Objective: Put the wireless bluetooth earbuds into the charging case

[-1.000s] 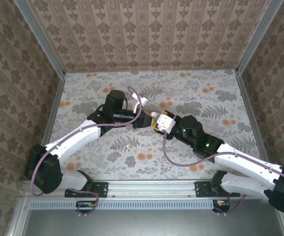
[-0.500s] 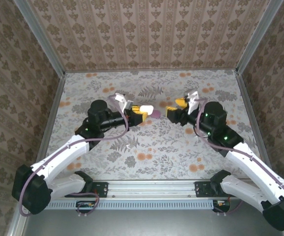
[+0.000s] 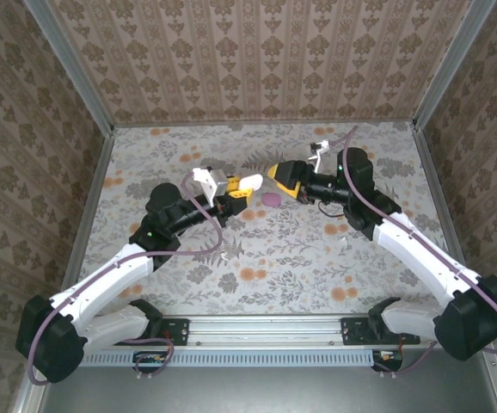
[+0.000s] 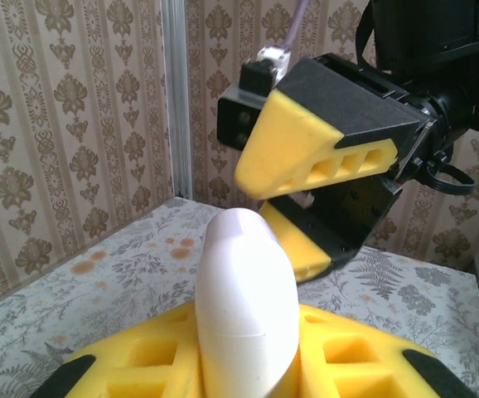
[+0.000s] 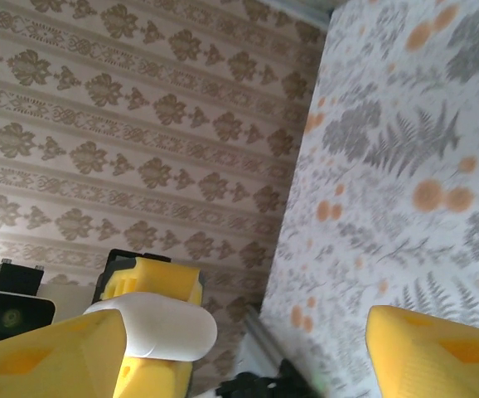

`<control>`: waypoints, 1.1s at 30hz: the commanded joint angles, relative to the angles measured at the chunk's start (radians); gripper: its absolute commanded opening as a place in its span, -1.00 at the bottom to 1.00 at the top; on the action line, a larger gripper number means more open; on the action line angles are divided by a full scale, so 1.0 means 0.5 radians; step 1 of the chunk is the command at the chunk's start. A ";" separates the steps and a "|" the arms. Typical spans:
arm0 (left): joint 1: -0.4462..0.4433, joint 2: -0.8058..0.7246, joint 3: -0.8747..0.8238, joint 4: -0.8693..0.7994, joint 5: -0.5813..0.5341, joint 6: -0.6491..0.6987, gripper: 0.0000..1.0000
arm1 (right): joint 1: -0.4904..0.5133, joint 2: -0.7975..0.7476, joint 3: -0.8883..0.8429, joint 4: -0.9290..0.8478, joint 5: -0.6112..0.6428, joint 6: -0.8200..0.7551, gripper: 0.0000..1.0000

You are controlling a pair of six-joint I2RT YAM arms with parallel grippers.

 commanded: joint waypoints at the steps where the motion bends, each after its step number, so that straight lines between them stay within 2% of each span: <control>1: -0.020 -0.022 -0.008 0.115 -0.042 0.051 -0.48 | 0.062 0.060 0.107 0.203 -0.149 0.263 0.56; 8: -0.023 -0.036 -0.074 0.260 -0.125 -0.052 -0.47 | 0.111 0.040 0.059 0.246 -0.092 0.099 0.47; 11: -0.022 -0.033 -0.100 0.327 -0.125 -0.089 -0.48 | 0.109 0.032 0.078 0.163 -0.110 0.027 0.45; 17: -0.022 -0.016 -0.098 0.373 -0.102 -0.128 -0.47 | 0.120 0.095 0.132 0.147 -0.221 0.062 0.40; 23: -0.022 -0.009 -0.091 0.381 -0.110 -0.149 -0.46 | 0.128 0.101 0.139 0.120 -0.217 0.023 0.35; 33: -0.023 0.009 -0.082 0.411 0.035 -0.159 -0.45 | 0.127 0.132 0.193 0.071 -0.140 -0.002 0.31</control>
